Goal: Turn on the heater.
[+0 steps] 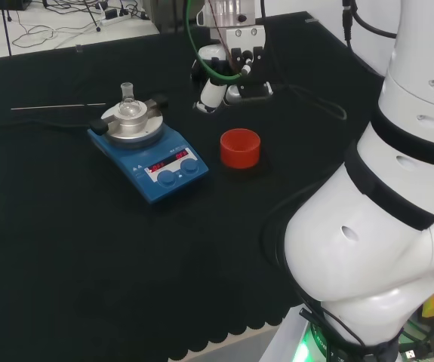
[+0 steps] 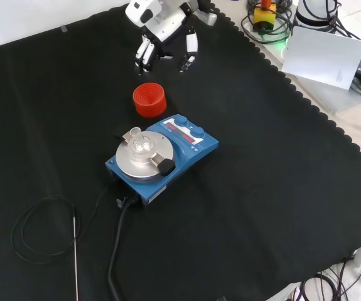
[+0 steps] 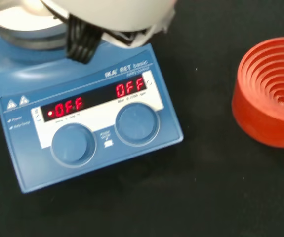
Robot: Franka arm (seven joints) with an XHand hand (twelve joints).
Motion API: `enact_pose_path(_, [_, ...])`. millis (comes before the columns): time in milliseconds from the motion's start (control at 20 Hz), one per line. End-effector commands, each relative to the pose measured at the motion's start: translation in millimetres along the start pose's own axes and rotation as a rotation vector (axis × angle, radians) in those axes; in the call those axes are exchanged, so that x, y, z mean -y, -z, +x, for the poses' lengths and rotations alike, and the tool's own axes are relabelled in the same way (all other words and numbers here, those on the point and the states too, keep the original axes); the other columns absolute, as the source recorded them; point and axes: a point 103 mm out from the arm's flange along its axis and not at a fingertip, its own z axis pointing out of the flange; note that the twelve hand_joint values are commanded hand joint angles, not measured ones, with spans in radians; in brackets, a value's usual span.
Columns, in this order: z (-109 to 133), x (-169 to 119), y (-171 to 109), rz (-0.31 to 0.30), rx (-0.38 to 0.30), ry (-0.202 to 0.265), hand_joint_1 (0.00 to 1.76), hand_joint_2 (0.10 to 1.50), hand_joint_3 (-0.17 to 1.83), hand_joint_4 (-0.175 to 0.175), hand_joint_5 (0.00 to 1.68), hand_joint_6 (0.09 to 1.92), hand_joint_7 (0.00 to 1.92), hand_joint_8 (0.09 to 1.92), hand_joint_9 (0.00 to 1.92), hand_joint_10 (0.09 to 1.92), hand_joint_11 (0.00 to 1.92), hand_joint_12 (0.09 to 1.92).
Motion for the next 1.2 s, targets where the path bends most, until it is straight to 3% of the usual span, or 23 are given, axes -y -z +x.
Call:
enact_pose_path(50, [12.2,10.2,-12.1,0.036,-0.010,0.005,1.10,0.62,0.72,-0.120,0.49,0.36,1.36,1.18,1.54,0.99,1.48,0.81])
enact_pose_path(350, [29.3,21.5,-27.7,0.064,-0.003,0.027,1.14,0.63,0.73,-0.130,0.50,0.43,1.49,1.35,1.65,1.25,1.65,0.91])
enact_pose_path(700, [28.4,24.9,-45.1,0.118,0.004,0.008,1.17,0.65,0.75,-0.131,0.50,0.50,1.56,1.53,1.72,1.48,1.70,1.05])
enact_pose_path(1200, [45.1,24.4,-59.8,0.202,0.059,0.025,1.38,0.68,0.88,-0.099,0.37,0.63,1.60,1.58,1.72,1.53,1.43,1.25])
